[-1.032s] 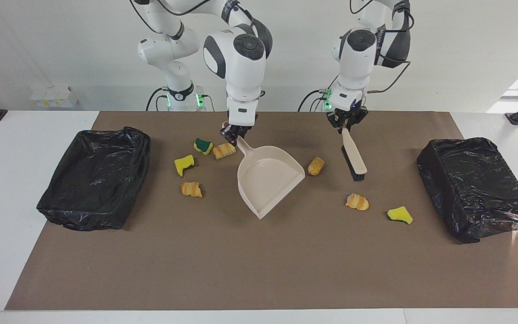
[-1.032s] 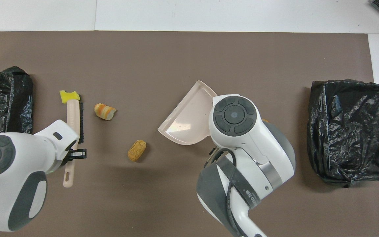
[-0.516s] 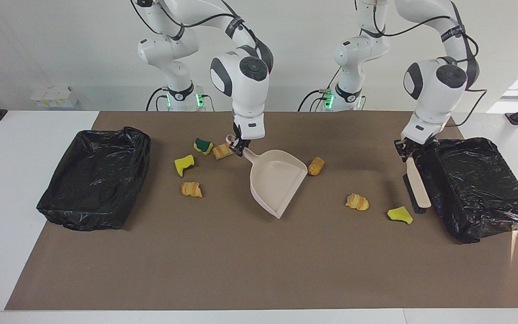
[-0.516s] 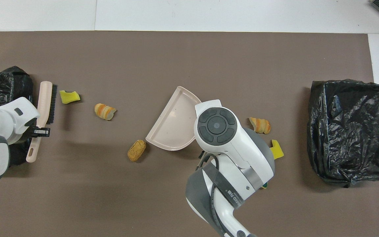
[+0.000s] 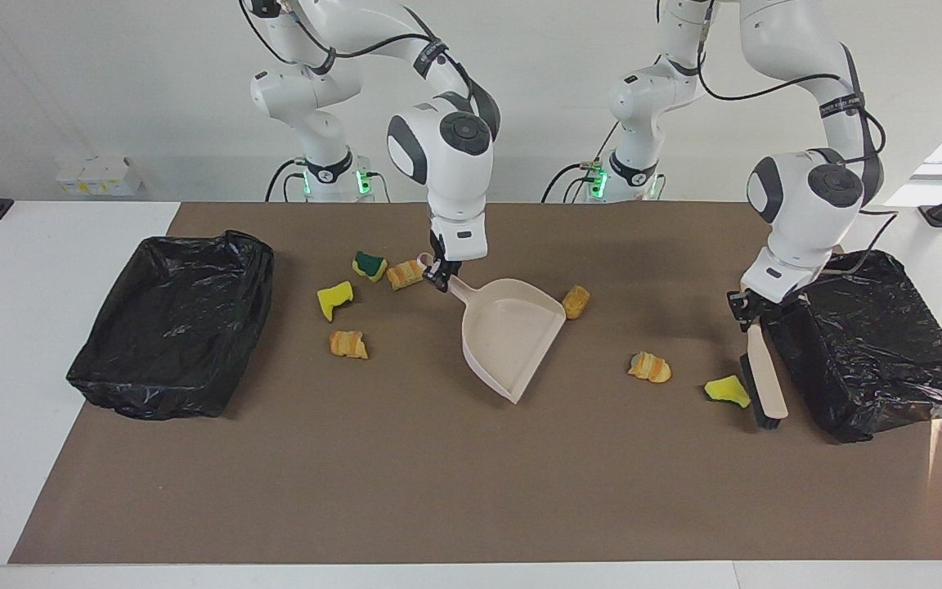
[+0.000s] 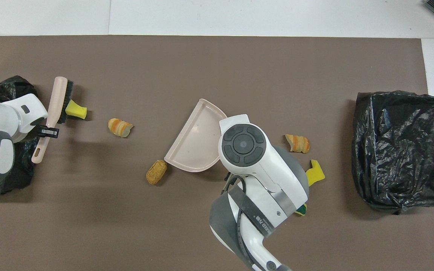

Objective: Sweep and dump trash in bin
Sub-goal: 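Lower the dustpan near the bread while the left gripper positions the brush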

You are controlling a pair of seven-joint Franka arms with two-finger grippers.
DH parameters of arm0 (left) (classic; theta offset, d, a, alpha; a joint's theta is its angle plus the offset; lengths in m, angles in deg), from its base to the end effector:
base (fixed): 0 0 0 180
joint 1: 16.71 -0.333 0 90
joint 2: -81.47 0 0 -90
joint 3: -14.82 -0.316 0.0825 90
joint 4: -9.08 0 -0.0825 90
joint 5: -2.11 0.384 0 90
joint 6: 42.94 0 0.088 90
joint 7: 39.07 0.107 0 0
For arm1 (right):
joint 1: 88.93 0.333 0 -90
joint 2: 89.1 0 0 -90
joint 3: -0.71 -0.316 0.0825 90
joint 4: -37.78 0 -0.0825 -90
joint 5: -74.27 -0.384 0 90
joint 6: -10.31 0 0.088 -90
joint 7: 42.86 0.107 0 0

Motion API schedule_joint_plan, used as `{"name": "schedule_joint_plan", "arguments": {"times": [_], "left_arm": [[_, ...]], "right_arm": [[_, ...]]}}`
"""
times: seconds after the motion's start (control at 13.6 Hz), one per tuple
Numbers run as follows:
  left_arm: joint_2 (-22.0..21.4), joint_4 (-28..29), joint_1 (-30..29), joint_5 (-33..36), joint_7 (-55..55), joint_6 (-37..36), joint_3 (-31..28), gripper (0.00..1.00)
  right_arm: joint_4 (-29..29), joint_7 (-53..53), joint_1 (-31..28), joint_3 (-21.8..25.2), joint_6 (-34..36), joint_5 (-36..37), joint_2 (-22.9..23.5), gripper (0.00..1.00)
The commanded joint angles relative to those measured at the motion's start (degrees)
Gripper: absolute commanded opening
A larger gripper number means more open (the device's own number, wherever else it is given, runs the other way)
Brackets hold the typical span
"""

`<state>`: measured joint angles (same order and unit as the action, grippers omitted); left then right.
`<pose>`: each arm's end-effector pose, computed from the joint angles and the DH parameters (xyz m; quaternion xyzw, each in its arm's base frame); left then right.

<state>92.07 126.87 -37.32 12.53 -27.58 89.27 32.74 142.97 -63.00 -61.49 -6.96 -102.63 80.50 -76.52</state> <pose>0.5853 0.0356 0.3589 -0.9897 0.1312 -0.0337 0.0459 0.5023 0.3397 0.4048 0.8742 0.4826 -0.0360 0.0396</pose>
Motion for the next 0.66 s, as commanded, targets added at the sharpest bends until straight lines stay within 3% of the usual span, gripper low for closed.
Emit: {"name": "schedule_joint_plan", "arguments": {"times": [0.0, 0.44, 0.59], "left_arm": [[-0.1, 1.0, 0.5, 1.4, 0.3, -0.9, 0.5, 0.00], [-1.9, 1.4, 9.8, 1.4, -9.9, -8.1, 0.5, 0.00], [-2.4, -0.1, 9.9, 1.4, -11.0, -8.7, 0.5, 0.00]], "right_arm": [[-3.1, 1.7, 1.9, -0.2, 0.7, 1.2, 2.4, 0.00], [-7.4, -2.2, 1.0, -0.2, 4.2, 4.8, 3.6, 0.00], [-7.5, -3.6, -1.1, -0.2, 4.4, 4.4, 3.4, 0.00]]}}
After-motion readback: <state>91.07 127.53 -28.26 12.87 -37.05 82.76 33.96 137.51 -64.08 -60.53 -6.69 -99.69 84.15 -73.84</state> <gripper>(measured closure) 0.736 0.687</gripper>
